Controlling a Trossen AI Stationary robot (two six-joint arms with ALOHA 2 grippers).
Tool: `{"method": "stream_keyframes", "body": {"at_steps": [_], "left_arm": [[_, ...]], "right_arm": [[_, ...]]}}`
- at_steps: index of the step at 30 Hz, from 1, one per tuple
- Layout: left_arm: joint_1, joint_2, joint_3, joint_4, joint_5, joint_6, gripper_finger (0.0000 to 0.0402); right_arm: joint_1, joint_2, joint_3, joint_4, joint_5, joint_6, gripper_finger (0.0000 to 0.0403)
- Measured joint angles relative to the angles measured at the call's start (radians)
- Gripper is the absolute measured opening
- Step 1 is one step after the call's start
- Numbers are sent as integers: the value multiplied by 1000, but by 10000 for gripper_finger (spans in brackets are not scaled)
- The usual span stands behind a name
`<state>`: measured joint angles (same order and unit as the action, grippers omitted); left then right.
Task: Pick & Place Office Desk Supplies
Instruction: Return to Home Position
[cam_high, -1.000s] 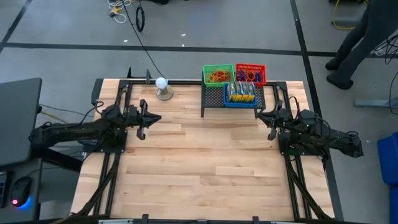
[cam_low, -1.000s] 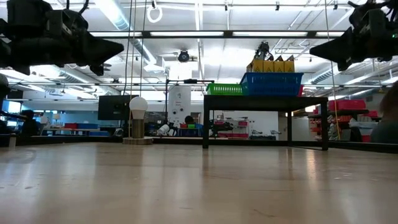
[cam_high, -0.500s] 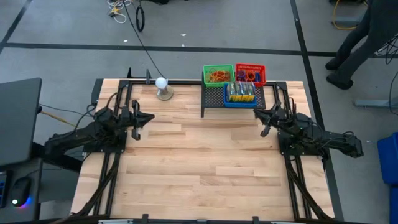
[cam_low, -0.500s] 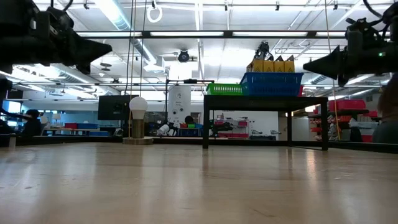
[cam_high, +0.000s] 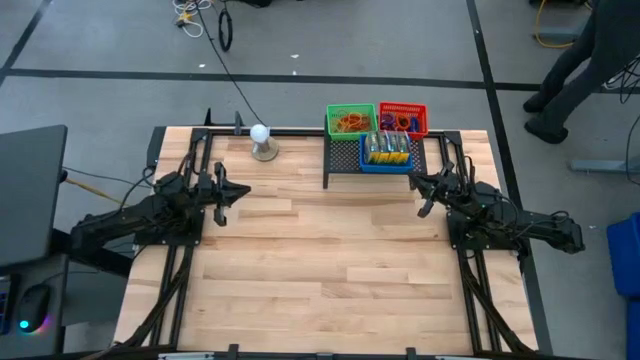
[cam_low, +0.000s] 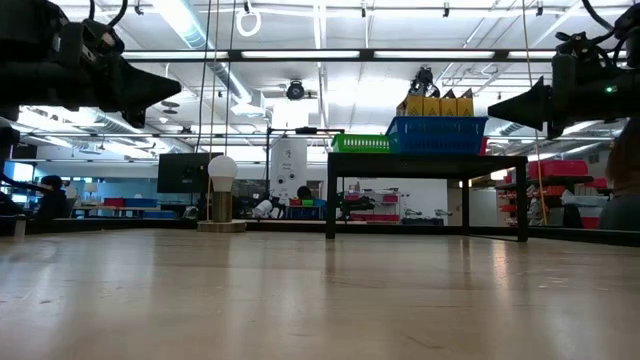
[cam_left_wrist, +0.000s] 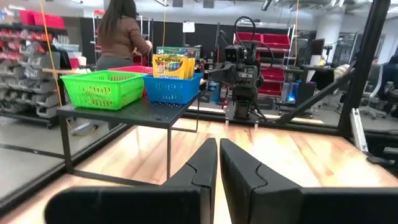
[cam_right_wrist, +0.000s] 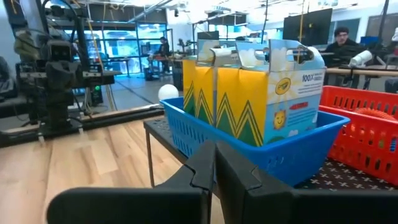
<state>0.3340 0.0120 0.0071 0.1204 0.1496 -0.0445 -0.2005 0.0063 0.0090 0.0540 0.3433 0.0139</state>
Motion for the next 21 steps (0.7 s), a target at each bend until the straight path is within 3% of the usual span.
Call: {"method": "stream_keyframes", "body": {"at_steps": [5,21], "left_arm": [[0,7,0,2,0,-92,26],[0,7,0,4,0,-95,26]], "right_arm": [[0,0,0,0,0,-8,23],[0,0,0,0,-1,-4,23]]}}
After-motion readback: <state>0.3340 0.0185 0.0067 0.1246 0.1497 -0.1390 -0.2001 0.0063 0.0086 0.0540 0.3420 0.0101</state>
